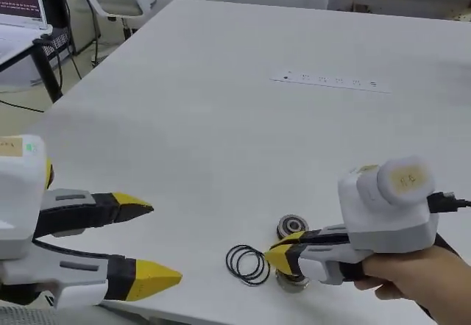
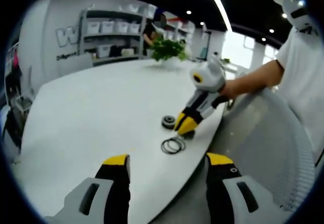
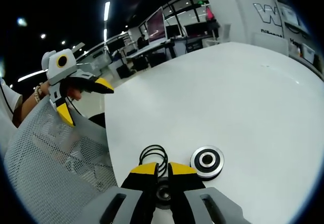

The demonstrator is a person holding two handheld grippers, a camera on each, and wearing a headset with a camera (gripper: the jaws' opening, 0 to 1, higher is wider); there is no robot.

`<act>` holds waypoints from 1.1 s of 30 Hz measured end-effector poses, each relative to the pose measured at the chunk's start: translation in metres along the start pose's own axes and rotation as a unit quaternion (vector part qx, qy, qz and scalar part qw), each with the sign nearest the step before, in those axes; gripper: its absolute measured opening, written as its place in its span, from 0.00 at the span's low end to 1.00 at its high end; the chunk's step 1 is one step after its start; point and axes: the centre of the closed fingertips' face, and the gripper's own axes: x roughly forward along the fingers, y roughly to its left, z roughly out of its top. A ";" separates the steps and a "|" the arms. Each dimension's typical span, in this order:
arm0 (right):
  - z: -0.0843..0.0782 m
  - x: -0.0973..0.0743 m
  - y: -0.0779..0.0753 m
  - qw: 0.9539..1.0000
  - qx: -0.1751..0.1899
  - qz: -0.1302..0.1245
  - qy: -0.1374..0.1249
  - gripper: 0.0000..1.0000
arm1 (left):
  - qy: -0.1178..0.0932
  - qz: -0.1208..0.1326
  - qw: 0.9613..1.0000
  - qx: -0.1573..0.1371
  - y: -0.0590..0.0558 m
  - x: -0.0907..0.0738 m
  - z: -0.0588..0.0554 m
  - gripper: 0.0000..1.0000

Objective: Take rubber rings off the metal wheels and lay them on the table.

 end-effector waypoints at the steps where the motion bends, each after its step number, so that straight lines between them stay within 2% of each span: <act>1: 0.001 -0.001 -0.001 1.000 0.000 -0.001 -0.002 0.04 | 0.001 0.000 1.000 0.000 0.000 0.000 0.000 0.61; 8: 0.010 -0.010 -0.013 1.000 0.009 -0.018 -0.021 0.05 | 0.001 -0.001 1.000 0.009 0.001 -0.002 0.006 0.61; 14: 0.017 -0.020 -0.027 0.998 0.022 -0.036 -0.042 0.05 | -0.001 -0.003 1.000 0.024 0.003 -0.001 0.018 0.61; 24: 0.019 -0.033 -0.049 0.996 0.033 -0.065 -0.057 0.06 | -0.012 -0.018 0.997 0.068 0.007 0.010 0.053 0.61; 33: 0.008 -0.039 -0.061 0.995 0.037 -0.079 -0.047 0.06 | -0.016 -0.044 0.994 0.103 0.003 0.030 0.077 0.60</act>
